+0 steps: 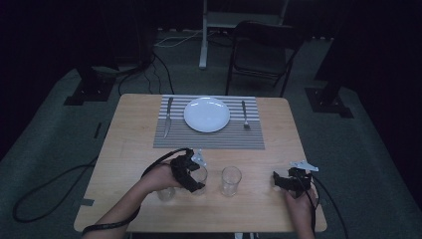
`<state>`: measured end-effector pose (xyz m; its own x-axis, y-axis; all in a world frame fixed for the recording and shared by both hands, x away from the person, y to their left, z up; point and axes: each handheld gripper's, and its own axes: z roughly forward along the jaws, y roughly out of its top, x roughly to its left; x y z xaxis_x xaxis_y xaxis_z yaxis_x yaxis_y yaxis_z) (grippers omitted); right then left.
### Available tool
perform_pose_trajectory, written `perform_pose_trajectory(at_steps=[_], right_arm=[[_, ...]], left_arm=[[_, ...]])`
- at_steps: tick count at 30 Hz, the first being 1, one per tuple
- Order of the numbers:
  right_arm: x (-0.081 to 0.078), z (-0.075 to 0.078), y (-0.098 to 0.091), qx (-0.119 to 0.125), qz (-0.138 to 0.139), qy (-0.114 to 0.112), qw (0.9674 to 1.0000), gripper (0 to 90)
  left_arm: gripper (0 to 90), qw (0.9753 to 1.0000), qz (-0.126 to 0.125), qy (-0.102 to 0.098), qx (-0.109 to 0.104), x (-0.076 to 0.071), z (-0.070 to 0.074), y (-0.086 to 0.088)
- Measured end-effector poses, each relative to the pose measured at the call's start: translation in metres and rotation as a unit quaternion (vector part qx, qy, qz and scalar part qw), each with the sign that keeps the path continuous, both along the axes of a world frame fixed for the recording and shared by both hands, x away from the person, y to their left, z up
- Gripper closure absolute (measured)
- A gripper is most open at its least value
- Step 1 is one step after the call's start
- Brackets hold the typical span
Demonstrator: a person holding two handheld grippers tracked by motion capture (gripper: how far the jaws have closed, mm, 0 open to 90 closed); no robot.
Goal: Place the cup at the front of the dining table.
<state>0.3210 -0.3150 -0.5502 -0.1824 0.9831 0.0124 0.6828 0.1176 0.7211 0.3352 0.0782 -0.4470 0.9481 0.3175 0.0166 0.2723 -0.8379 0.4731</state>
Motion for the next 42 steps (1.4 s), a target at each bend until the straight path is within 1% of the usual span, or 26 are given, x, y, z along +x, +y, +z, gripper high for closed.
perform_pose_trajectory(at_steps=[5, 7, 9, 11, 16, 19, 20, 24, 26, 29, 31, 33, 35, 36, 37, 38, 40, 41, 42], right_arm=[[0.000, 0.000, 0.000, 0.000, 0.000, 0.000, 1.0000, 12.5], [0.000, 0.000, 0.000, 0.000, 0.000, 0.000, 1.0000, 12.5], [0.000, 0.000, 0.000, 0.000, 0.000, 0.000, 1.0000, 12.5], [0.000, 0.000, 0.000, 0.000, 0.000, 0.000, 1.0000, 12.5], [0.000, 0.000, 0.000, 0.000, 0.000, 0.000, 1.0000, 12.5], [0.000, 0.000, 0.000, 0.000, 0.000, 0.000, 1.0000, 12.5], [0.000, 0.000, 0.000, 0.000, 0.000, 0.000, 1.0000, 12.5], [0.000, 0.000, 0.000, 0.000, 0.000, 0.000, 1.0000, 12.5], [0.000, 0.000, 0.000, 0.000, 0.000, 0.000, 1.0000, 12.5], [0.000, 0.000, 0.000, 0.001, -0.001, 0.000, 1.0000, 12.5], [0.000, 0.000, 0.000, 0.001, -0.001, 0.000, 1.0000, 12.5], [0.000, 0.000, 0.000, 0.000, 0.000, 0.000, 1.0000, 12.5], [0.000, 0.000, 0.000, 0.000, 0.000, 0.000, 1.0000, 12.5], [0.000, 0.000, 0.000, -0.001, 0.000, -0.001, 1.0000, 12.5], [0.000, 0.000, 0.000, 0.000, 0.000, -0.001, 1.0000, 12.5], [0.000, 0.000, 0.000, -0.001, 0.001, 0.000, 1.0000, 12.5], [0.000, 0.000, 0.000, 0.000, 0.000, 0.000, 1.0000, 12.5], [0.000, 0.000, 0.000, 0.000, 0.000, 0.000, 1.0000, 12.5], [0.000, 0.000, 0.000, 0.000, 0.000, 0.000, 1.0000, 12.5]], left_arm=[[28.5, 1.0000, -0.001, 0.001, 0.004, 0.001, 0.001, -0.001], [28.5, 1.0000, 0.005, 0.003, 0.003, 0.001, 0.001, -0.002], [28.6, 1.0000, 0.007, 0.000, 0.006, 0.001, 0.001, -0.001], [28.6, 0.9999, 0.014, 0.003, 0.002, 0.003, 0.002, 0.001], [28.7, 0.9996, 0.026, -0.011, -0.002, 0.006, 0.007, 0.005], [28.7, 0.9994, 0.032, -0.015, -0.008, 0.009, 0.011, 0.007], [28.7, 0.9993, 0.032, -0.016, -0.005, 0.011, 0.012, 0.008], [28.7, 0.9986, 0.047, -0.026, -0.006, 0.016, 0.014, 0.011], [28.7, 0.9982, 0.055, -0.023, -0.012, 0.020, 0.016, 0.014], [28.6, 0.9971, 0.071, -0.020, -0.021, 0.026, 0.019, 0.019], [28.6, 0.9956, 0.086, -0.020, -0.032, 0.031, 0.022, 0.023], [28.6, 0.9942, 0.097, -0.030, -0.034, 0.035, 0.026, 0.027], [28.6, 0.9935, 0.103, -0.036, -0.031, 0.040, 0.029, 0.029], [28.7, 0.9925, 0.111, -0.038, -0.035, 0.042, 0.031, 0.030], [28.7, 0.9924, 0.113, -0.037, -0.032, 0.045, 0.033, 0.032], [28.6, 0.9914, 0.119, -0.041, -0.036, 0.048, 0.034, 0.033], [28.6, 0.9901, 0.129, -0.045, -0.034, 0.053, 0.036, 0.035], [28.6, 0.9888, 0.137, -0.046, -0.038, 0.056, 0.037, 0.036], [28.6, 0.9879, 0.143, -0.043, -0.041, 0.059, 0.037, 0.037]])
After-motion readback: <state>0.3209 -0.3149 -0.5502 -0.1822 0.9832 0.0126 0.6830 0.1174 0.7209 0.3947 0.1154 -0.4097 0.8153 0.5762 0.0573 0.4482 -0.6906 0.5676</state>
